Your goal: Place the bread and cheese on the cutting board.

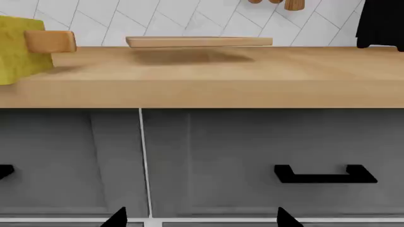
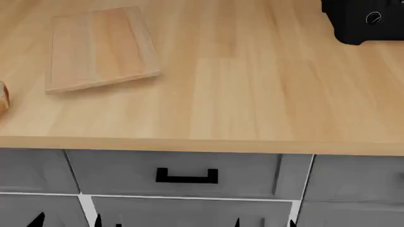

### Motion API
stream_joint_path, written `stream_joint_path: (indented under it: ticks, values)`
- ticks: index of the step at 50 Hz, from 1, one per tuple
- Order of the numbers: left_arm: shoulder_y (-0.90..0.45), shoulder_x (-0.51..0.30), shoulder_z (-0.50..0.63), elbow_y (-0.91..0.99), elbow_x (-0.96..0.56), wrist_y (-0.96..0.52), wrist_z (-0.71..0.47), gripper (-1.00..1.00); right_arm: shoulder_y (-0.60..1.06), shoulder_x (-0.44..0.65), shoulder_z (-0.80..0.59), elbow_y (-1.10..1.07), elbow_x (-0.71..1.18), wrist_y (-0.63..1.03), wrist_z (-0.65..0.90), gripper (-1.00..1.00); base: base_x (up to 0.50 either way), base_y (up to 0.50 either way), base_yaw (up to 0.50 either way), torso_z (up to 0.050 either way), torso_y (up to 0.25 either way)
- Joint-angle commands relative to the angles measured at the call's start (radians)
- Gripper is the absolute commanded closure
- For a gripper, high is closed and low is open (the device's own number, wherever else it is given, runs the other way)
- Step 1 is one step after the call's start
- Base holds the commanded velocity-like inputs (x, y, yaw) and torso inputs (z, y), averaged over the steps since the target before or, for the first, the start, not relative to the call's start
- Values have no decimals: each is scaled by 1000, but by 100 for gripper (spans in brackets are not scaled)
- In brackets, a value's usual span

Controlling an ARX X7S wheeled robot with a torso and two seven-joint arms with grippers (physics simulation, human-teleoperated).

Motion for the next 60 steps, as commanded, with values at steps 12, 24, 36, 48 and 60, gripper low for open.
stream_joint_path:
  ticks: [12, 24, 36, 48, 60]
  values:
    - [-10, -44, 62, -7, -43, 1, -49, -100, -3, 42, -45, 3, 54, -24, 55, -100, 0, 0, 0, 0, 0]
    - [-6, -33, 35, -24, -33, -25, -64, -100, -29, 40, -26, -7, 33, -36, 37, -100, 0, 0, 0, 0, 0]
    - [-82, -152, 2, 623, -183, -692, -60, -100, -28, 83, -29, -669, 22, 505, 104, -100, 0, 0, 0, 0, 0]
    - [-297, -178, -56, 964, -277, -1290, -110, -100, 250, 124, -22, -1017, 59, 1176, 111, -100, 0, 0, 0, 0, 0]
    - [-248, -184, -87, 906, -282, -1142, -83, -100, 181, 130, -52, -957, 57, 1093, 131, -100, 0, 0, 0, 36, 0]
